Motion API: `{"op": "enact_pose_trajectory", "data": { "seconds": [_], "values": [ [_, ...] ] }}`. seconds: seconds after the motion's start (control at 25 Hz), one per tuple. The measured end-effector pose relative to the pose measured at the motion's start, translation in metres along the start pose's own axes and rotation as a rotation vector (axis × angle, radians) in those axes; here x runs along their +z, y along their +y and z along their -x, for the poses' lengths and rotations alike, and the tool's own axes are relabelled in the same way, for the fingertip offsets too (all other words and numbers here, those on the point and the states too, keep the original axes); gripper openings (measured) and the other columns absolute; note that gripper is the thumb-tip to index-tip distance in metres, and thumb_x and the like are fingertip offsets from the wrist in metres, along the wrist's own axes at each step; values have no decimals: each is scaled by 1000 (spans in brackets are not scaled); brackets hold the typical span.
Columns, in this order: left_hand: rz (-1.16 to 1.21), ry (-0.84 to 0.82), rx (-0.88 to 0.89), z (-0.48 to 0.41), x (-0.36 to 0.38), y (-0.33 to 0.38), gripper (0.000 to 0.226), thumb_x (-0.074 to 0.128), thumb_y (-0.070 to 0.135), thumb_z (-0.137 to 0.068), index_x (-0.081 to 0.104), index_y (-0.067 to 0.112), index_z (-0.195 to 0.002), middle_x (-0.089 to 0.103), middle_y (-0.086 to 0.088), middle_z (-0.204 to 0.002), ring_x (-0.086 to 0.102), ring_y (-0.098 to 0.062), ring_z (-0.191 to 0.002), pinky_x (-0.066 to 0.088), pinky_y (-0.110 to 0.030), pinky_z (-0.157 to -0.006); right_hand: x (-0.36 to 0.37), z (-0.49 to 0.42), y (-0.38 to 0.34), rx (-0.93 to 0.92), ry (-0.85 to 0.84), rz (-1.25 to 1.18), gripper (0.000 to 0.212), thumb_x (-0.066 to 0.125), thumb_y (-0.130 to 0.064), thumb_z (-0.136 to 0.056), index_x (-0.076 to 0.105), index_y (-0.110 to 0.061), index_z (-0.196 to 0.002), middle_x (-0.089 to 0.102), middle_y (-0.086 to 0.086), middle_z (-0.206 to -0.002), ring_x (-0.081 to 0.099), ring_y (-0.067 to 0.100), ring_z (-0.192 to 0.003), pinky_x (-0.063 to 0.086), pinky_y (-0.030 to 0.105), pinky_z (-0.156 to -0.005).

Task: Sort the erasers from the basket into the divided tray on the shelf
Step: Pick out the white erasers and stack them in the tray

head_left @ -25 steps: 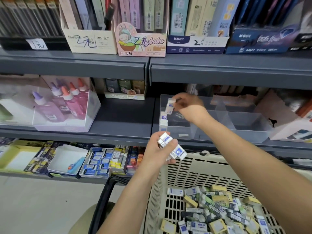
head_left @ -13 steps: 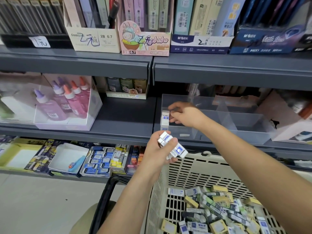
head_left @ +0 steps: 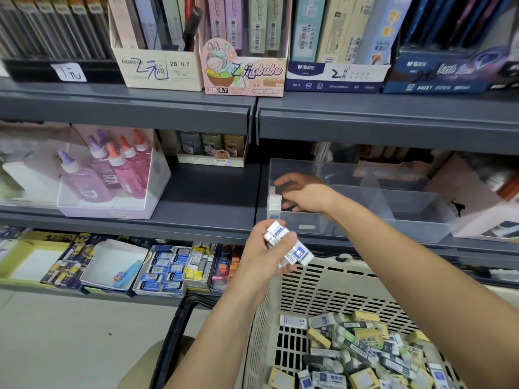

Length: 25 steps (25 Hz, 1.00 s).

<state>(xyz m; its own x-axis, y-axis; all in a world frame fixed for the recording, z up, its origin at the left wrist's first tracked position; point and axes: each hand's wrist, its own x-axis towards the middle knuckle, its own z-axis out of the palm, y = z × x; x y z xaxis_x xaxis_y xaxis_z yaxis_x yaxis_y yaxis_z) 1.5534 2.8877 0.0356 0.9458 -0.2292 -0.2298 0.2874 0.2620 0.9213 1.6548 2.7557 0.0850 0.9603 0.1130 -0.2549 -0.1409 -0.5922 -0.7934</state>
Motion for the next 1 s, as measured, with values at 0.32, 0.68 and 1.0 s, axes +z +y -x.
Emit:
{"op": "enact_pose_trajectory", "data": {
  "seconds": [0.32,0.68,1.0],
  "values": [
    [-7,-3,5,0,0,0,29,66,19,-86,54,25,-111,66,-1,-89,68,-11,-77,54,-26,-64,1,-1,-4,-9,-52,29,18,57,-32,-90,53,-23,-105,63,-2,-105,67,11,-84,54,22,-69],
    [-4,-8,11,0,0,-1,30,67,19,-85,54,26,-111,64,-1,-90,68,-12,-78,54,-26,-65,3,-13,-11,97,51,7,5,65,-25,-86,63,-21,-84,70,-1,-85,68,7,-69,57,22,-67],
    [-10,-3,13,-1,0,-2,28,66,17,-86,54,27,-109,65,-1,-91,68,-12,-77,54,-26,-64,-1,-10,-9,16,-2,163,14,51,-26,-94,62,-20,-99,67,-1,-93,67,5,-73,57,23,-71]
  ]
}}
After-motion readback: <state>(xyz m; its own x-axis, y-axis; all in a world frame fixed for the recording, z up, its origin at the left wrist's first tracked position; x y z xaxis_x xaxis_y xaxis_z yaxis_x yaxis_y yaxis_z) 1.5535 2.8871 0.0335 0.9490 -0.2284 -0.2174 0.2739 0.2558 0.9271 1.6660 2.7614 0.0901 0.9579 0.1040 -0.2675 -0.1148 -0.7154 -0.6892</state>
